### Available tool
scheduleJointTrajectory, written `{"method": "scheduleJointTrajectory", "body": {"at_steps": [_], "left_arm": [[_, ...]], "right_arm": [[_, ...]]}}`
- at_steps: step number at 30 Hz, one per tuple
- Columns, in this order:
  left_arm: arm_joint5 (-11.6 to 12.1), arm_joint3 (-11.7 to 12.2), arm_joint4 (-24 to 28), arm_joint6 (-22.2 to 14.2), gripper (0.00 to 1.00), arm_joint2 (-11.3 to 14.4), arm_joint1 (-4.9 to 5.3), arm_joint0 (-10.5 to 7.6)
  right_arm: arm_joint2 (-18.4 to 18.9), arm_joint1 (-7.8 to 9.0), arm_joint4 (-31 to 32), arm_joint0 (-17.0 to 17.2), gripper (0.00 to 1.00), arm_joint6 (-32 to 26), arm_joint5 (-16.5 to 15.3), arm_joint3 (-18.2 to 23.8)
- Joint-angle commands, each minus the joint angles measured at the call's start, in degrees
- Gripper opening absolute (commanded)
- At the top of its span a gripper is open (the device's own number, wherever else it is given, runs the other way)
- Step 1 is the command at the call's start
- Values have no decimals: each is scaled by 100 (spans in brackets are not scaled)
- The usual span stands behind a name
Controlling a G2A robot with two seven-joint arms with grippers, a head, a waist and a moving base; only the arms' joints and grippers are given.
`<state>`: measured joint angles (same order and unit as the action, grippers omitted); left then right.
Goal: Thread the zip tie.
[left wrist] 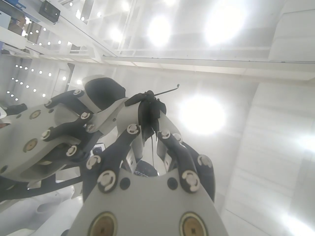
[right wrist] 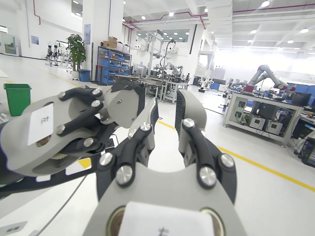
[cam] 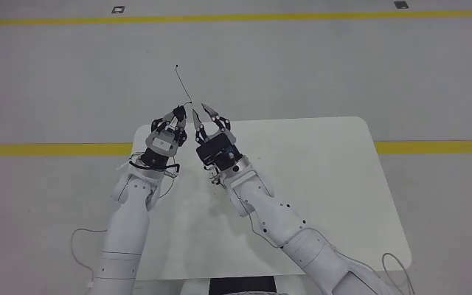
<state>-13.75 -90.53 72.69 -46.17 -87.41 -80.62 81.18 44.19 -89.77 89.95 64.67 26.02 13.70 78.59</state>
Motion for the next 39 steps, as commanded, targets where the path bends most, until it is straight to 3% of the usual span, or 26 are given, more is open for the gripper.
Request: {"method": "scheduleJointTrajectory", "body": {"at_steps": [1, 6, 31, 34, 37, 39], "left_arm": [[0, 0, 0, 0, 0, 0, 0, 0], [0, 0, 0, 0, 0, 0, 0, 0], [0, 0, 0, 0, 0, 0, 0, 0], [0, 0, 0, 0, 0, 0, 0, 0], [0, 0, 0, 0, 0, 0, 0, 0], [0, 0, 0, 0, 0, 0, 0, 0]], "right_arm": [[-12, -4, 0, -7, 18, 13, 3, 3], [-60, -21, 0, -51, 14, 32, 5, -4], [-100, -165, 0, -220, 14, 93, 28, -237], [-99, -174, 0, -230, 12, 97, 39, -254], [-98, -177, 0, -244, 0, 91, 49, -267], [-102, -176, 0, -252, 0, 84, 58, -273]]}}
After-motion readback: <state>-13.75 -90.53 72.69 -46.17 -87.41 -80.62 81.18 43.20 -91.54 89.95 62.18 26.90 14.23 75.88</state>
